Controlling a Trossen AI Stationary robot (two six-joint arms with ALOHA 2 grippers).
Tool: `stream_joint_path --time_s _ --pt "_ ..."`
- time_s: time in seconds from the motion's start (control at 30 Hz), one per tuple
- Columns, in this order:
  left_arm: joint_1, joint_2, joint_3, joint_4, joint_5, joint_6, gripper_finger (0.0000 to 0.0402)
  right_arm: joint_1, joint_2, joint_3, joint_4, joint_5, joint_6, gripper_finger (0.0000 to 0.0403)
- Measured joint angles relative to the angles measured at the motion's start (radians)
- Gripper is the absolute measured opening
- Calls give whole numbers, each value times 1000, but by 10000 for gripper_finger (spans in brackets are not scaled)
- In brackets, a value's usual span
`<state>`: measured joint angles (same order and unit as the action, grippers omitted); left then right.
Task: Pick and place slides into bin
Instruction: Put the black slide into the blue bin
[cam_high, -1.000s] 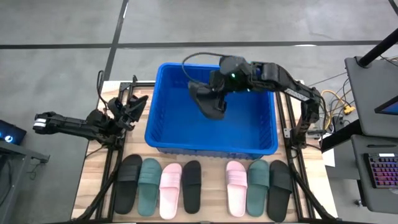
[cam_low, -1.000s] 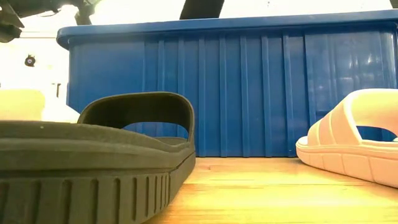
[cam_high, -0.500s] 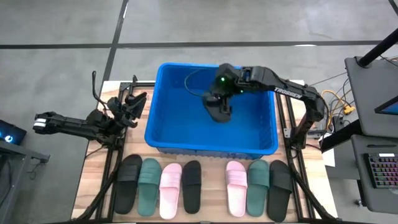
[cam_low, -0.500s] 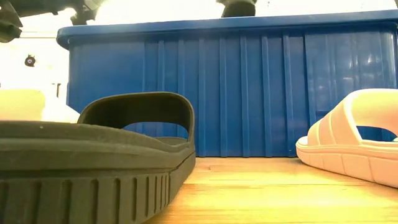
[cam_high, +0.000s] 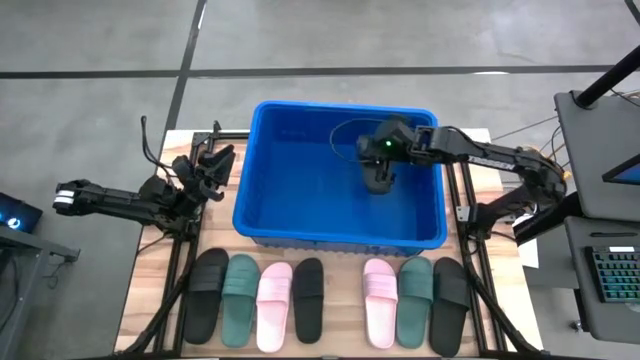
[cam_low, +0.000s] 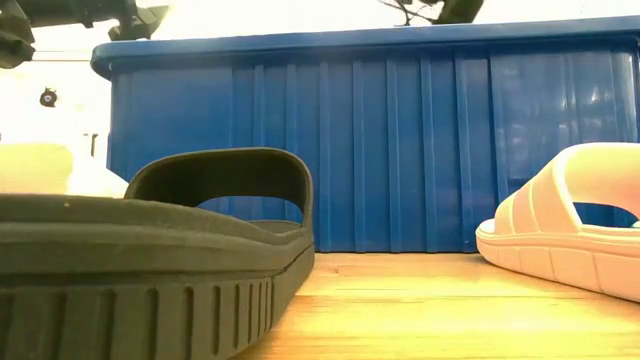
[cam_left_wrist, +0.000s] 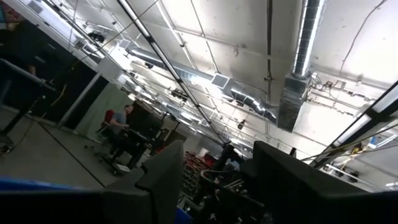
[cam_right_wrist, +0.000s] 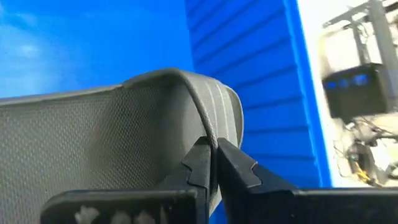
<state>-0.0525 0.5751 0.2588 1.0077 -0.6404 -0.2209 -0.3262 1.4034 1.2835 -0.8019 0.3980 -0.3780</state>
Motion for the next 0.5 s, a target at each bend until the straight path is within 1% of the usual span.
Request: stream_joint_path --time_s 0.1,0.2,0.37,0.5 --pt "0 0 0 0 -15 3 180 -8 -22 -84 16 47 -3 11" --pt "0 0 0 0 -30 2 180 -20 -30 -156 38 61 -15 11" --pt "0 1 0 0 -52 -1 180 -49 -29 -261 73 139 -18 11" --pt "0 19 0 -1 -52 -3 180 -80 -36 -321 101 151 -39 11"
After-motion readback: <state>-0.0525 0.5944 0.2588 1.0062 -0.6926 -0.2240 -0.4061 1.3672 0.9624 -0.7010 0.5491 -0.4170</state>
